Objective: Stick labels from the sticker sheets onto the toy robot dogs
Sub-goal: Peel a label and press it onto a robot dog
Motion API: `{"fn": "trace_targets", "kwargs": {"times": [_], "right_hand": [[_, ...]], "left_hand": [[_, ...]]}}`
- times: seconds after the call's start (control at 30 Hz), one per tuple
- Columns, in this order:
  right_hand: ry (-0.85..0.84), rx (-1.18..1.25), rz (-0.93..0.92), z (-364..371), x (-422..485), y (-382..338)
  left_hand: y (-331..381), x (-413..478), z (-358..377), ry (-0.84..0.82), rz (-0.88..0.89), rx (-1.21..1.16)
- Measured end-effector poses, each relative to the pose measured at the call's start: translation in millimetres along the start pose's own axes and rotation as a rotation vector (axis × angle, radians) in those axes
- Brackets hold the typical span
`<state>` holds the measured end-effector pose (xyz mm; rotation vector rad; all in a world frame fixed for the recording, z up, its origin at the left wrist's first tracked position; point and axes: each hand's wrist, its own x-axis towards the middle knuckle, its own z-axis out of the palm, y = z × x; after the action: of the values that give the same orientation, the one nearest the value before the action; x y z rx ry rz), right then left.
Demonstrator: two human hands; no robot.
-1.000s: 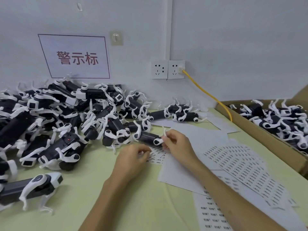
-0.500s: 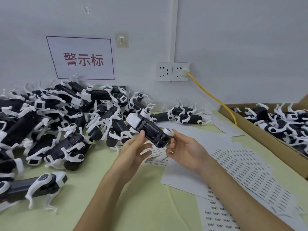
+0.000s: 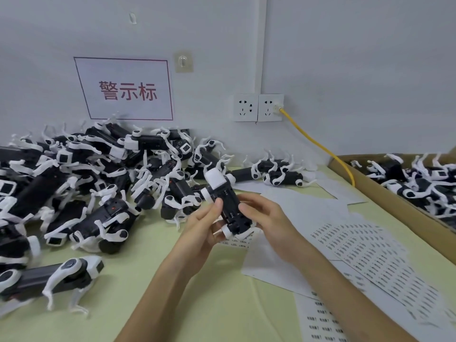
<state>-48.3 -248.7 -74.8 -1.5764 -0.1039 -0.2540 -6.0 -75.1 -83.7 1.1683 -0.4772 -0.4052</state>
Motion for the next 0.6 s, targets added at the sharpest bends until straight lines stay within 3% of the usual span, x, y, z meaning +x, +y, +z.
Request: {"fn": "trace_targets", "kwargs": {"times": [0.23, 0.47, 0.6], "right_hand": [[0.070, -0.013, 0.045, -1.1, -0.7, -3.1], [-0.090, -0.021, 0.112, -8.2, -1.2, -0.9], [-0.098, -0.018, 0.114, -8.6, 0.1, 0.7]], "left_hand": [[-1.0, -1.0, 2.4, -0.004, 0.019, 0.074], [-5.0, -3.3, 5.2, -0.064, 0.002, 0.221], [-4.0, -4.9, 6.0, -0.052, 0.009, 0.229]]}}
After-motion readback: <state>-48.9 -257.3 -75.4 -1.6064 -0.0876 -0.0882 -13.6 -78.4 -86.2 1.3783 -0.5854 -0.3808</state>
